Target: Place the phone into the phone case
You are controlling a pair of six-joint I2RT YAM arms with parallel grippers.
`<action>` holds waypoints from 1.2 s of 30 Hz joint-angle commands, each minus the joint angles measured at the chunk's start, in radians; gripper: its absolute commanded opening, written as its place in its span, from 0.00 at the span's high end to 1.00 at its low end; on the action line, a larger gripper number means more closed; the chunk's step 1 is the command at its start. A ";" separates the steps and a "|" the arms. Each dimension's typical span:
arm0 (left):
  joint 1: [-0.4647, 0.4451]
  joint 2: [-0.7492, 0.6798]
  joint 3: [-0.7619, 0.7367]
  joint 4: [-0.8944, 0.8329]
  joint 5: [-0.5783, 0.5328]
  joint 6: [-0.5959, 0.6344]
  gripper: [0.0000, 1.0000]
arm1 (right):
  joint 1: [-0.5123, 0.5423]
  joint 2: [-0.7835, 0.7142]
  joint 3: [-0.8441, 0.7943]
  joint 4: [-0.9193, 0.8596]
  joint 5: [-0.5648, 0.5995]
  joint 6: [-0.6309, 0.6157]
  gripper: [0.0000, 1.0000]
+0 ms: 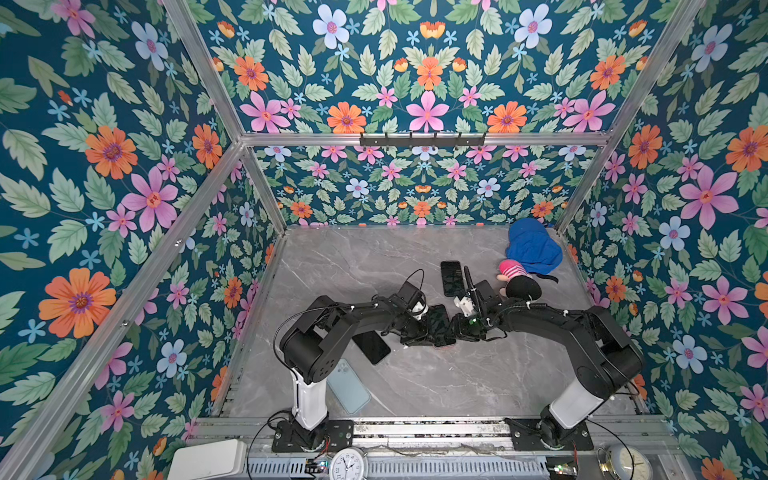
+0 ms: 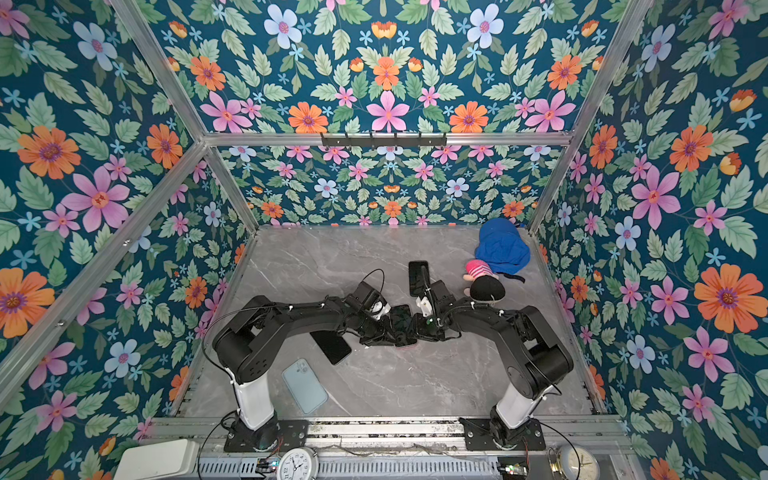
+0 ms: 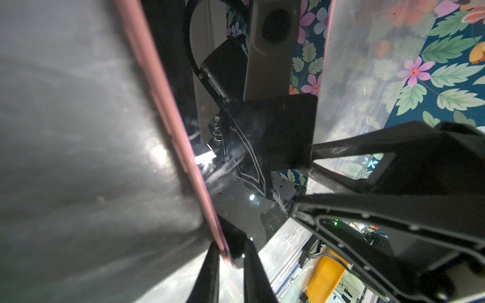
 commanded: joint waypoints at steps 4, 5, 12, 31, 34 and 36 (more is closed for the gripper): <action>-0.003 -0.021 0.010 -0.184 -0.191 0.060 0.67 | 0.007 -0.046 -0.025 -0.029 -0.057 0.011 0.57; -0.008 -0.034 0.012 -0.193 -0.192 0.057 0.65 | 0.007 -0.046 -0.027 -0.029 -0.057 0.012 0.57; -0.037 -0.066 0.014 -0.204 -0.193 0.029 0.59 | 0.010 -0.030 -0.032 -0.002 -0.077 0.021 0.57; -0.030 -0.043 -0.081 -0.093 -0.179 0.013 0.99 | 0.046 -0.018 -0.033 0.027 -0.075 0.047 0.57; -0.024 -0.042 -0.088 -0.090 -0.178 0.015 1.00 | 0.050 -0.019 -0.030 0.026 -0.072 0.049 0.57; -0.021 -0.052 -0.088 -0.091 -0.179 0.019 0.98 | 0.050 -0.019 -0.029 0.020 -0.065 0.047 0.57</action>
